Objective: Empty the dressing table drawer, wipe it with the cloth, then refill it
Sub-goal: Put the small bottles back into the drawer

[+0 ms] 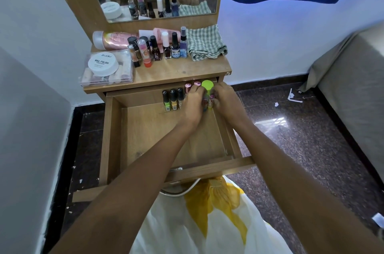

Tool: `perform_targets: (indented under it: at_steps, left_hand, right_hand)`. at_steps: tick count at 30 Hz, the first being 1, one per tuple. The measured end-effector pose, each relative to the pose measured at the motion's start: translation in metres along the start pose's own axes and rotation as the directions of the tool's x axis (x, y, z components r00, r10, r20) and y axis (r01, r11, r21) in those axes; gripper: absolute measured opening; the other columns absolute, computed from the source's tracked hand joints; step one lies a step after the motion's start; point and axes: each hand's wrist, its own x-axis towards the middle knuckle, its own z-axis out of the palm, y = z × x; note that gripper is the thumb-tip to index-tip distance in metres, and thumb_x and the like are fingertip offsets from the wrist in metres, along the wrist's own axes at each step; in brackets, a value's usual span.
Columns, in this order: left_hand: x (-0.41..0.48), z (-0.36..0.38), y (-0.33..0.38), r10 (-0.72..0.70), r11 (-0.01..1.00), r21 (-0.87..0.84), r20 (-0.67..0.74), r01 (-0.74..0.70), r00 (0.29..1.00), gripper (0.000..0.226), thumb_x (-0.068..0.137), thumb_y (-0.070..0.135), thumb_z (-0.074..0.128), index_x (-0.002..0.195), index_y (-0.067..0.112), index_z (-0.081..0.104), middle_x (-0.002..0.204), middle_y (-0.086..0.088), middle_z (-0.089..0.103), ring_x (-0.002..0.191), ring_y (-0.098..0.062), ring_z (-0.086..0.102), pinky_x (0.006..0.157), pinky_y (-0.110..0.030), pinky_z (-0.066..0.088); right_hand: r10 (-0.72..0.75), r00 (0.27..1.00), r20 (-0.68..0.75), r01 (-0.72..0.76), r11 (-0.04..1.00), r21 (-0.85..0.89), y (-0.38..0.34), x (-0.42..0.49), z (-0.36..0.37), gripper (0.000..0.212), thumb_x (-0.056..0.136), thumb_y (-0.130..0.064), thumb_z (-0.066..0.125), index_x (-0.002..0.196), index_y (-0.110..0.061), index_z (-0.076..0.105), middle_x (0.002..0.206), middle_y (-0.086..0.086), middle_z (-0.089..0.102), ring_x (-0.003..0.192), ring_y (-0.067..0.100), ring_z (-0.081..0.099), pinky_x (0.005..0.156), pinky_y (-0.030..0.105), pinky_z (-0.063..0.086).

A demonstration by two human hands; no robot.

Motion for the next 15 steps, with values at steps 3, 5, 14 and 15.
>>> perform_targets:
  at_steps: [3, 5, 14, 15]
  left_hand:
    - [0.001, -0.001, 0.000, 0.000, 1.000, -0.001, -0.003, 0.000, 1.000, 0.030, 0.083, -0.009, 0.051, 0.110, 0.000, 0.058, 0.118, -0.017, 0.055, 0.104, -0.032, 0.056, 0.081, -0.040, 0.048]
    - [0.000, -0.002, 0.000, 0.004, 1.000, -0.004, -0.008, -0.004, 1.000, 0.031, 0.082, -0.009, 0.051, 0.112, 0.000, 0.058, 0.119, -0.016, 0.055, 0.105, -0.031, 0.056, 0.083, -0.041, 0.049]
    - [0.000, -0.028, -0.001, 0.074, 0.994, -0.070, -0.125, -0.083, 0.989, 0.027, 0.083, -0.006, 0.054, 0.107, 0.002, 0.060, 0.112, -0.014, 0.057, 0.101, -0.029, 0.059, 0.080, -0.041, 0.051]
    - [0.001, -0.034, -0.001, 0.074, 0.993, -0.077, -0.150, -0.087, 0.986, 0.026, 0.083, -0.005, 0.055, 0.108, 0.002, 0.061, 0.112, -0.013, 0.058, 0.102, -0.029, 0.059, 0.080, -0.040, 0.051]
  right_hand:
    - [-0.001, 1.000, 0.001, 0.001, 1.000, 0.011, 0.000, -0.001, 0.000, 0.017, 0.080, 0.002, 0.055, 0.096, 0.003, 0.059, 0.107, 0.020, 0.058, 0.099, 0.031, 0.053, 0.076, 0.034, 0.044]
    - [0.007, 1.000, -0.001, -0.007, 1.000, 0.013, -0.001, -0.002, -0.001, 0.017, 0.081, 0.001, 0.055, 0.098, 0.002, 0.059, 0.108, 0.019, 0.058, 0.100, 0.031, 0.053, 0.077, 0.035, 0.045]
    - [-0.027, 0.999, -0.045, 0.028, 0.999, 0.023, -0.021, 0.001, -0.014, 0.020, 0.082, -0.001, 0.057, 0.101, 0.003, 0.061, 0.106, 0.020, 0.059, 0.099, 0.032, 0.055, 0.080, 0.042, 0.047]
    - [-0.039, 0.998, -0.053, 0.041, 0.999, 0.032, -0.026, 0.003, -0.016, 0.019, 0.082, 0.000, 0.057, 0.101, 0.003, 0.061, 0.105, 0.020, 0.060, 0.099, 0.032, 0.055, 0.079, 0.041, 0.046]
